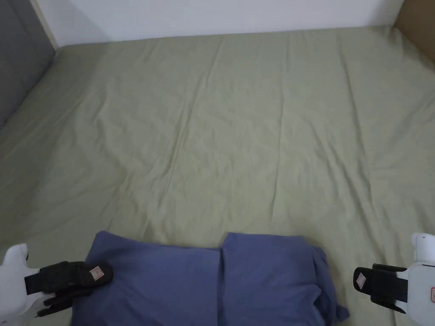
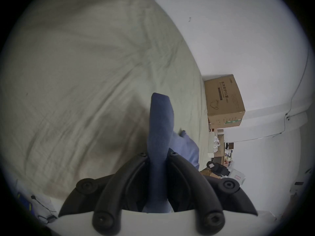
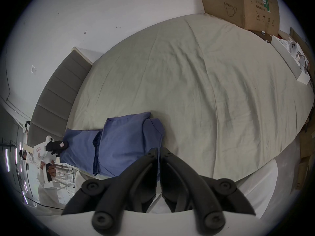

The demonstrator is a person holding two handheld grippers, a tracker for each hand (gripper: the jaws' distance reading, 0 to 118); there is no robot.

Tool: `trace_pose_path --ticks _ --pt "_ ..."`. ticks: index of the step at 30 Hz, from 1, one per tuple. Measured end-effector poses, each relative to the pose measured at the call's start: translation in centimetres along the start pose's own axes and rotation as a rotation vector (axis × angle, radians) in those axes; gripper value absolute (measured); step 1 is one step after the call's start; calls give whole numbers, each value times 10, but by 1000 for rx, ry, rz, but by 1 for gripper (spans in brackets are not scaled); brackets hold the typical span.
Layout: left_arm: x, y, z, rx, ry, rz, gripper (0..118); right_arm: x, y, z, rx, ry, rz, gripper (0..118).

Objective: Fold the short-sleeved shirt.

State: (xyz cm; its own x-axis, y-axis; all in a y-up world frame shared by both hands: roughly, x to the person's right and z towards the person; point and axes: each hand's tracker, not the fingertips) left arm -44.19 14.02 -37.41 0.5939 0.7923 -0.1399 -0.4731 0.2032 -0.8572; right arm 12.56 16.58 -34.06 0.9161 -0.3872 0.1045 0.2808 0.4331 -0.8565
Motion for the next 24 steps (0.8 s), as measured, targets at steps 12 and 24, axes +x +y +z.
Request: trace_pose_path --ticks 12,24 --pt "199 -51 -101 -160 -58 -319 13 40 -5 15 46 4 -90 3" --pt "219 -112 -273 -484 59 -479 109 105 -32 40 84 -59 -278 3"
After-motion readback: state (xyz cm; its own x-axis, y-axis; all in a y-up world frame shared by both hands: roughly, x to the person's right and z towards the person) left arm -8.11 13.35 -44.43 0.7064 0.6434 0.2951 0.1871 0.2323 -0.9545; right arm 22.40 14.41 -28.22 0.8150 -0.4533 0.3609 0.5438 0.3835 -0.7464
